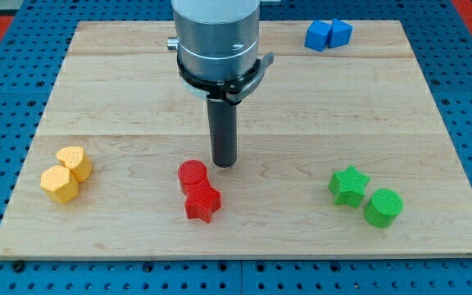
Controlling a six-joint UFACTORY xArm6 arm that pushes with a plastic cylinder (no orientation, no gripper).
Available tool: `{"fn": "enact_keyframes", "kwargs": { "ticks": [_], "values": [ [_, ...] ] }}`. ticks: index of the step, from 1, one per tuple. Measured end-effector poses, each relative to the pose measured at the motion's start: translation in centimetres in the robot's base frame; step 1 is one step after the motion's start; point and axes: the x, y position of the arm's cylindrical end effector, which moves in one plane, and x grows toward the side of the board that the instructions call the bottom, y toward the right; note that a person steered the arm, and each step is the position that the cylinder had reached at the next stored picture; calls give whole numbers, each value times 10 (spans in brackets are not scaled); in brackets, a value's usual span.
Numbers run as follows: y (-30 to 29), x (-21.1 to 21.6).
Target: Move your arm bottom left to the yellow hexagon
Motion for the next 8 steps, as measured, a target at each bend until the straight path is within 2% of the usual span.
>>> {"fn": "enact_keyframes", "kwargs": {
  "ticks": [4, 7, 8],
  "values": [
    [1, -35],
    [14, -37],
    [-62, -51]
  ]
}}
